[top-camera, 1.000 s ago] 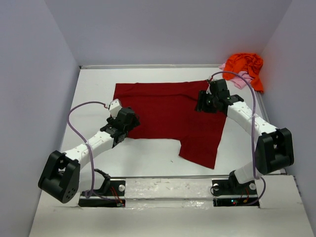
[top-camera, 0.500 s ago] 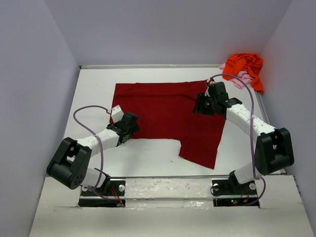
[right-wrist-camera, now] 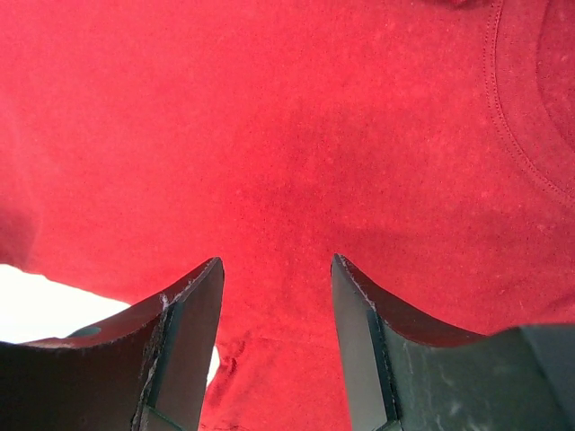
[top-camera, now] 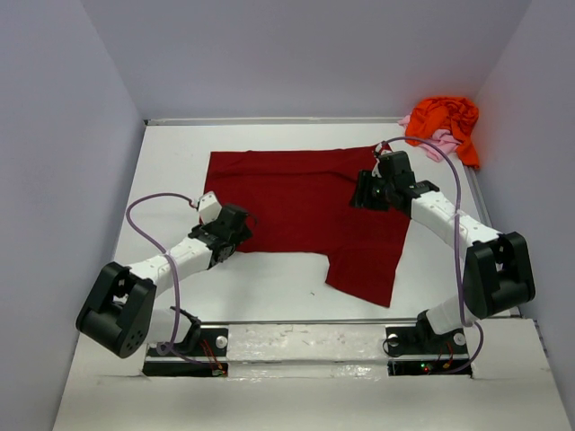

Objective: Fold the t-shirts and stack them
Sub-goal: Fold the tshirt

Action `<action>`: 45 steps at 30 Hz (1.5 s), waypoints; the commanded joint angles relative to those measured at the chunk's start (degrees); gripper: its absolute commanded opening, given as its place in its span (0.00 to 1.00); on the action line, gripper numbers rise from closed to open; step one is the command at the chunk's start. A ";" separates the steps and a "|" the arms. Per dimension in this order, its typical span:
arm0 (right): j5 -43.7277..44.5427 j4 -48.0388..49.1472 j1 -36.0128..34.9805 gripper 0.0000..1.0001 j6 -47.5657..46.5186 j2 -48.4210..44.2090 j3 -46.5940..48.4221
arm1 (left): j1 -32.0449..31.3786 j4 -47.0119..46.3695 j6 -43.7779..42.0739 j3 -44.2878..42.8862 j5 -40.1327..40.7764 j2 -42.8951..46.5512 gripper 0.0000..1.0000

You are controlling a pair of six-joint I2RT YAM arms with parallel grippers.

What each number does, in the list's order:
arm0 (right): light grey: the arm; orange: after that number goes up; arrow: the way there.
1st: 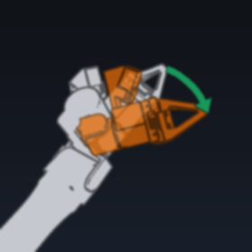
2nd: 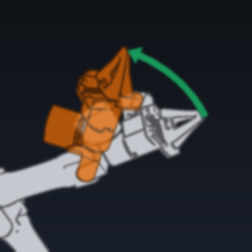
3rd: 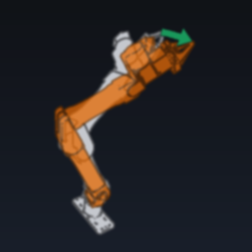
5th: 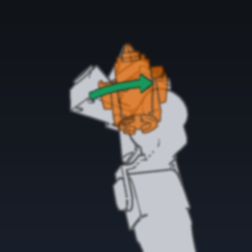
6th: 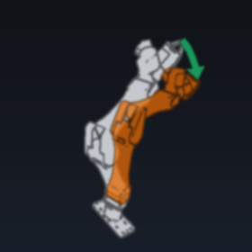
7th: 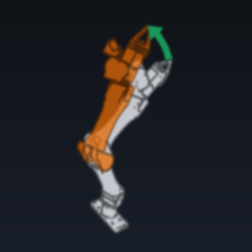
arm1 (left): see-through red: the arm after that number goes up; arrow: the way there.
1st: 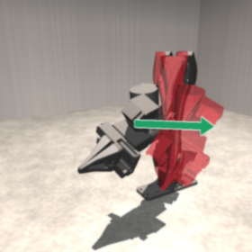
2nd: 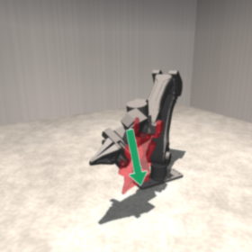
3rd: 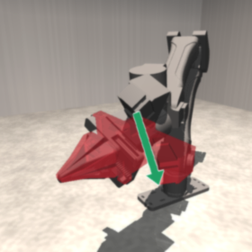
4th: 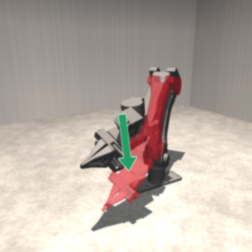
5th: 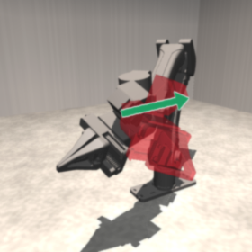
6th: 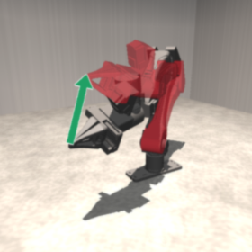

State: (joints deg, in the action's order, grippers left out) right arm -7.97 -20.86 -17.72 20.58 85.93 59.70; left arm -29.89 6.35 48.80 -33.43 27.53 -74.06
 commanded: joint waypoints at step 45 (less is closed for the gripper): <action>-2.49 4.52 -0.83 0.54 -0.54 0.02 -1.61 | 1.85 6.74 -16.01 -37.58 -3.18 -28.86 0.80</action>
State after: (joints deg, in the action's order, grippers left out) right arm -9.54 -18.83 -17.85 20.71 85.60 58.30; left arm -29.19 11.11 34.72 -67.99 24.64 -102.43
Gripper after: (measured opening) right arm 0.542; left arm 0.759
